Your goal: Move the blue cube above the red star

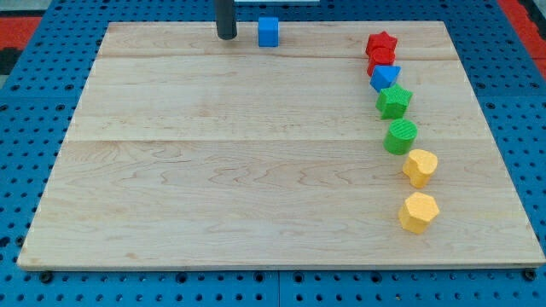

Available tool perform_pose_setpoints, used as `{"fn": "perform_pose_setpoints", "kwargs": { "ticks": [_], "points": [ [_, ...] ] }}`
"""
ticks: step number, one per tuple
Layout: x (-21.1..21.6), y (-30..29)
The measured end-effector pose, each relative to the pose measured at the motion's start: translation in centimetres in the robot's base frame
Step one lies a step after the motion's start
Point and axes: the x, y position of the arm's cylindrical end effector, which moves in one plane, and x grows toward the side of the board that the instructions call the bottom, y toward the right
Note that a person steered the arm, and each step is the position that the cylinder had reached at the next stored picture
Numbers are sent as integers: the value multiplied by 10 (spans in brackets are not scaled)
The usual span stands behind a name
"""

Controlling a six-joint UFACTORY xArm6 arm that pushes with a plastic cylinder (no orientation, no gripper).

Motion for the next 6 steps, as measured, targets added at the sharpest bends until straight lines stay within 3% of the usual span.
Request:
{"fn": "perform_pose_setpoints", "kwargs": {
  "ticks": [2,6],
  "points": [
    [3,117],
    [1,219]
  ]
}}
